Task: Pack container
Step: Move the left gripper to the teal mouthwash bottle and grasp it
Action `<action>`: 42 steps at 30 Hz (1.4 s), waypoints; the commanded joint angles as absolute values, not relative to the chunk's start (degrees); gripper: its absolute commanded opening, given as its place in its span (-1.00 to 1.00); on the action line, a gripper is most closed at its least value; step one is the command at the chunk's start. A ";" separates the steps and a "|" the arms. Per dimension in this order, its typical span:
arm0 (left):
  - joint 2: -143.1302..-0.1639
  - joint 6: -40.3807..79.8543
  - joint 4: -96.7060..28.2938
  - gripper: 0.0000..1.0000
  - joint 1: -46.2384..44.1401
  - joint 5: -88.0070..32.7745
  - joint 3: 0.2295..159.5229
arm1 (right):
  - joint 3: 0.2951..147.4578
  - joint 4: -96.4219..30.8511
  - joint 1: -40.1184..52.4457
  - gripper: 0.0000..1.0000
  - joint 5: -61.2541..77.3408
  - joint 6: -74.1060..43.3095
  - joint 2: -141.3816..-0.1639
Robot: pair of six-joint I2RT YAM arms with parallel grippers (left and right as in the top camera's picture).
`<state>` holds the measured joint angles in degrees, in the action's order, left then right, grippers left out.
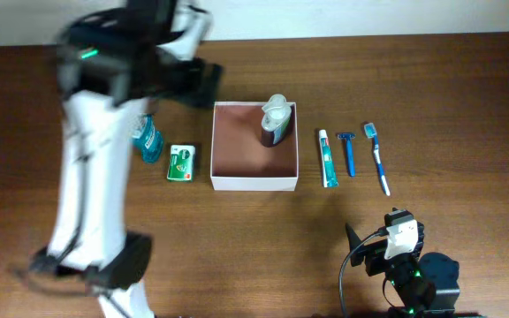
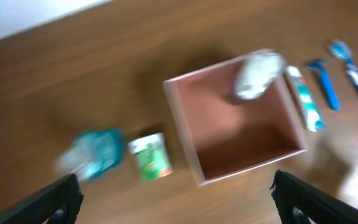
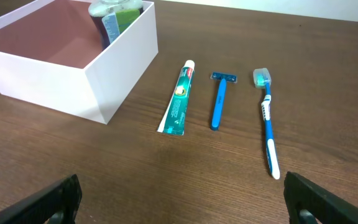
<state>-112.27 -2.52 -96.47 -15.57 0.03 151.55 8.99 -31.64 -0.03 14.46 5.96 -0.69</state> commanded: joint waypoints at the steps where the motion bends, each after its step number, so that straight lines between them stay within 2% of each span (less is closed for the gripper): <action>1: -107.87 -1.72 -96.71 0.99 -9.04 2.74 143.52 | 8.67 -31.66 -0.45 0.98 14.17 5.50 -0.25; 5: -108.75 -3.29 -94.91 0.99 -3.38 -1.48 134.63 | 8.67 -31.66 -0.45 0.98 14.17 5.50 -0.25; 11: -111.59 -5.06 -83.18 0.98 0.03 0.21 118.15 | 8.67 -31.68 -0.45 0.98 14.17 5.50 -0.25; 20: -119.09 -5.04 -77.28 0.94 2.44 2.57 115.33 | 8.67 -31.66 -0.45 0.98 14.17 5.50 -0.25; 23: -121.62 -5.06 -77.23 0.85 2.46 2.20 115.33 | 8.67 -31.66 -0.45 0.98 14.17 5.50 -0.25; 26: -123.85 -5.50 -77.30 0.61 2.28 -0.40 115.31 | 8.67 -31.66 -0.45 0.98 14.17 5.50 -0.25; 31: -124.29 -5.50 -76.49 0.39 2.09 -0.69 115.31 | 8.67 -31.66 -0.45 0.98 14.17 5.50 -0.25; 37: -124.29 -5.50 -76.64 -0.22 2.02 -0.73 115.33 | 8.67 -31.66 -0.45 0.98 14.17 5.50 -0.25; 42: -124.27 -5.48 -78.39 -0.58 2.02 -0.73 116.03 | 8.67 -31.66 -0.45 0.98 14.17 5.50 -0.25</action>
<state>-124.25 -4.95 -77.23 2.07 -0.25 115.44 8.99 -31.62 -0.03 14.46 6.02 -0.69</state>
